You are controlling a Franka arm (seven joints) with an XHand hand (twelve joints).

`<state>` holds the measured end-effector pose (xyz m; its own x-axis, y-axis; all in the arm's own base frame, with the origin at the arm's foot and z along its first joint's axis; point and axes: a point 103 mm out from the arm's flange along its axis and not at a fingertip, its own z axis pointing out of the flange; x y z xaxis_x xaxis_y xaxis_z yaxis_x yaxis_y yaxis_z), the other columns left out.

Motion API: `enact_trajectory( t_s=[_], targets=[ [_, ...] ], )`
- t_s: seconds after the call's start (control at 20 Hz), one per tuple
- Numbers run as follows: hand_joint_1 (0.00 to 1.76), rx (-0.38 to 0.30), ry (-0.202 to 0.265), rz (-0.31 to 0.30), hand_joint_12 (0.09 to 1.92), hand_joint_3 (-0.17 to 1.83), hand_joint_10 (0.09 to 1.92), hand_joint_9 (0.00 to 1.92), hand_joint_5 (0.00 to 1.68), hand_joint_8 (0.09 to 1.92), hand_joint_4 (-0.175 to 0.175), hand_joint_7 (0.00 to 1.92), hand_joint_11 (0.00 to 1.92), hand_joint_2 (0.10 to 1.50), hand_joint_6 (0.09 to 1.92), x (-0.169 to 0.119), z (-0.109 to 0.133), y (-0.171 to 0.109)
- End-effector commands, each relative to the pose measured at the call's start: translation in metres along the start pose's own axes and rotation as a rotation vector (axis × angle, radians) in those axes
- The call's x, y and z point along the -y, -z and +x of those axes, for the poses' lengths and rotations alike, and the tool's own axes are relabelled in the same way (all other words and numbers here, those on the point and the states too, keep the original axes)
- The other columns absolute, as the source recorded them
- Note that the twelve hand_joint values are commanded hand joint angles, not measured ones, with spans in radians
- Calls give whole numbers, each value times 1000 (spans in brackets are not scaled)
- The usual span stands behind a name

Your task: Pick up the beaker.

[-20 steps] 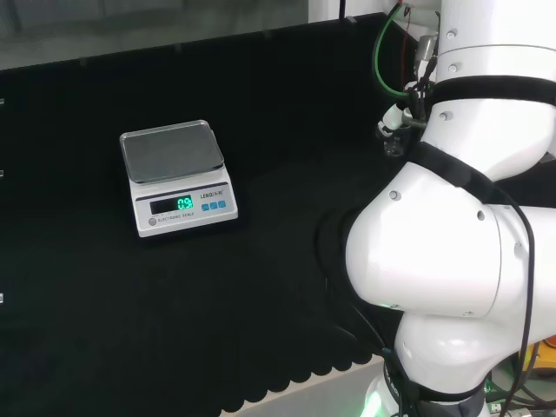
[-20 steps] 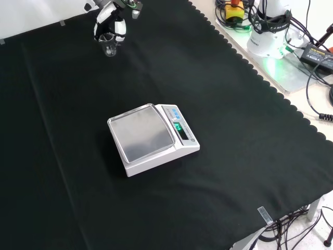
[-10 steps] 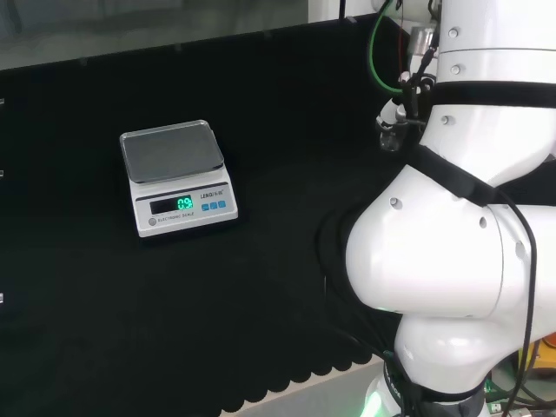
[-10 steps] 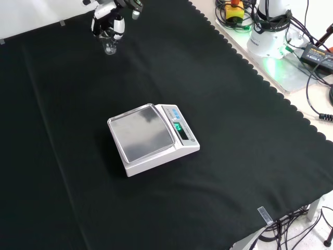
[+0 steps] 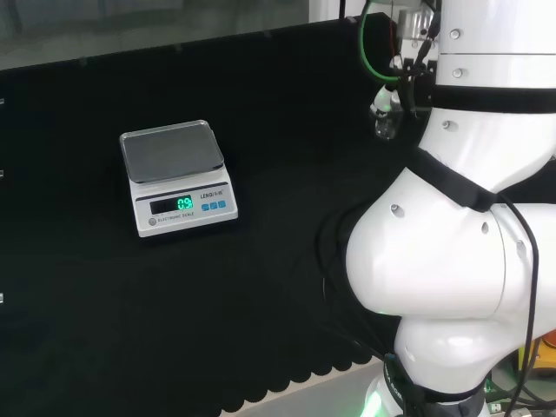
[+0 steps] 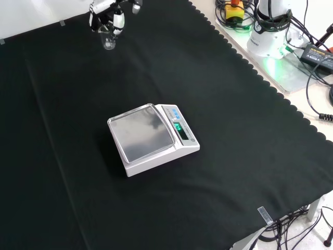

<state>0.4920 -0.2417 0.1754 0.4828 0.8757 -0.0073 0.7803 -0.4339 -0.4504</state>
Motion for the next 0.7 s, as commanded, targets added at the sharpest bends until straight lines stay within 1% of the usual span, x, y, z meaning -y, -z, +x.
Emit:
enact_trajectory(
  t_s=[0.05,0.25,0.45,0.6,0.7],
  targets=[
    [1107,80,86,-33,783,666,283,1232,871,695,-175,1026,1319,734,693,61,32,59],
    [1098,111,111,-34,780,670,278,1238,868,696,-175,1024,1321,734,697,90,59,73],
    [1091,117,144,-36,777,674,274,1244,865,698,-175,1021,1322,733,701,119,85,79],
    [1082,126,155,-38,774,677,269,1248,860,699,-175,1017,1323,731,704,134,99,80],
    [1074,131,157,-27,772,681,265,1251,856,702,-175,1014,1323,730,707,139,107,80]
  ],
)
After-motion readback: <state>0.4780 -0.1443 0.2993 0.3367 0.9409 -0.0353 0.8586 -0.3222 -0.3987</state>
